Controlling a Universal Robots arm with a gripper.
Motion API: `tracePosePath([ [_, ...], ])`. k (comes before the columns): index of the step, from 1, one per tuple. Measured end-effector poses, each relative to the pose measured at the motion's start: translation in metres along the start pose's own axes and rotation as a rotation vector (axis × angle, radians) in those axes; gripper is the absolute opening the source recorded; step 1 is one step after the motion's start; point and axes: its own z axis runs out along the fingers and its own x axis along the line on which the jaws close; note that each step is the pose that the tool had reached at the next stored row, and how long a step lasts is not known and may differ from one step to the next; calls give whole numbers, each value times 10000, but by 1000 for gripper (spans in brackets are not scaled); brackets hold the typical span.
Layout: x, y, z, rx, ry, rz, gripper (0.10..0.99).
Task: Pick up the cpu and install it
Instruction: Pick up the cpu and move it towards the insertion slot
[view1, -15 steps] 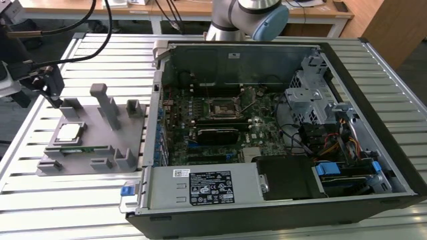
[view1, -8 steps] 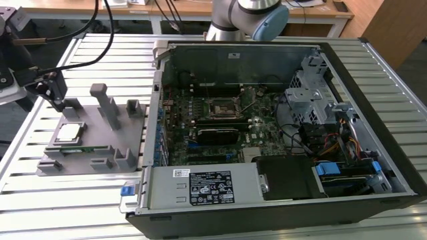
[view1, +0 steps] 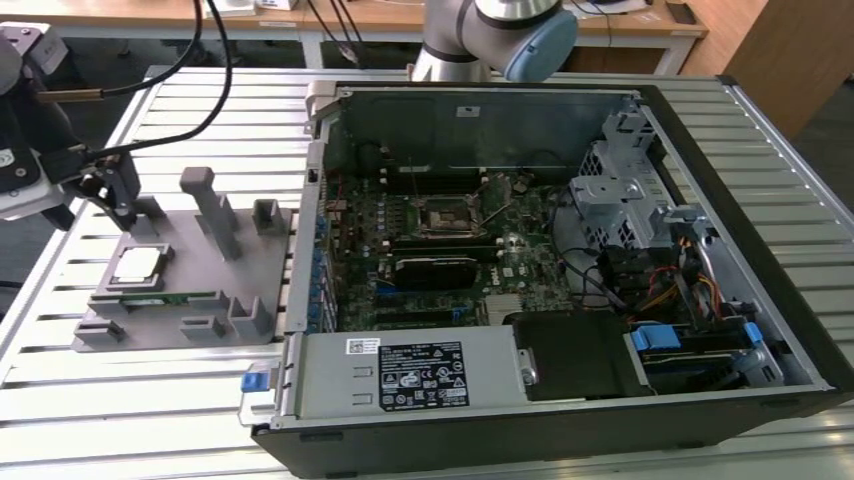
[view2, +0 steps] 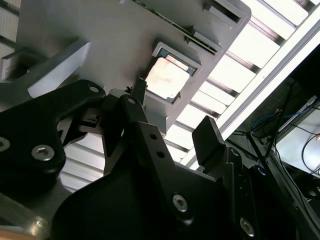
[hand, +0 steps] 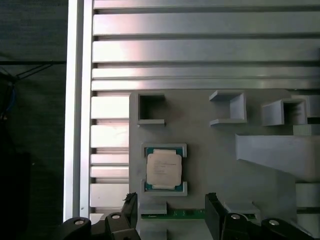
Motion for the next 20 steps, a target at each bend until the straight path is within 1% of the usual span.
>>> tracePosePath([
  [4, -3, 8, 58, 1, 0, 1, 647],
  [8, -6, 12, 94, 5, 12, -172, 647],
  [14, -5, 8, 159, 7, 16, -215, 647],
  [16, -3, 7, 179, 9, 28, -382, 647],
  [19, -3, 5, 202, 21, 66, -906, 647],
  [20, -3, 4, 217, 23, 71, -969, 647],
])
